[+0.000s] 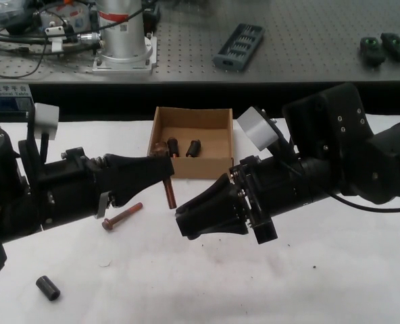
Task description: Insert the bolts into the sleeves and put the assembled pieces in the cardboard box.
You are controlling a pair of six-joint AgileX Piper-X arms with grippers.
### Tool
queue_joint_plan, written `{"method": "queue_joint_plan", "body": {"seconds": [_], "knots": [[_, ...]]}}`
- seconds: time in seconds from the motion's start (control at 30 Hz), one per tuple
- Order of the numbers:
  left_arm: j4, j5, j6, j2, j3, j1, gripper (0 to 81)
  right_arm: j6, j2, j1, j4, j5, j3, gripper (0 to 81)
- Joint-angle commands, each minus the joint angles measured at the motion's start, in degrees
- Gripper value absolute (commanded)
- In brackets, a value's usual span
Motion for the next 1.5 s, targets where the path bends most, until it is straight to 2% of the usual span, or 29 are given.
{"method": "queue_joint_plan", "body": {"seconds": [0.0,0.43,0.8,1.07,1.27,1.47], "knots": [[-0.70,-0.42,1.18,-0.02,-0.22,-0.28,0.6,0.00,-0.88,0.09,0.27,-1.58,-0.41,4.4],[-4.88,-2.42,2.60,-0.02,-0.22,-0.28,0.6,1.06,-0.88,0.09,0.37,-3.00,-0.41,4.4],[-6.56,-3.61,-0.43,-0.02,-0.22,-2.00,0.6,1.06,-0.88,-0.10,-0.23,-3.77,-0.41,4.4],[-7.39,-3.62,-2.87,-0.02,-0.22,-1.98,0.6,0.96,-0.78,-0.55,-0.13,-3.75,-0.41,4.4],[-13.46,-3.68,-7.18,-0.02,-0.22,-1.98,0.6,0.60,-0.78,-0.55,0.59,-3.25,0.63,4.4],[-13.60,-3.33,-7.20,-0.02,0.09,-1.98,0.6,0.85,-0.78,-0.38,-0.24,-3.25,1.87,4.4]]}}
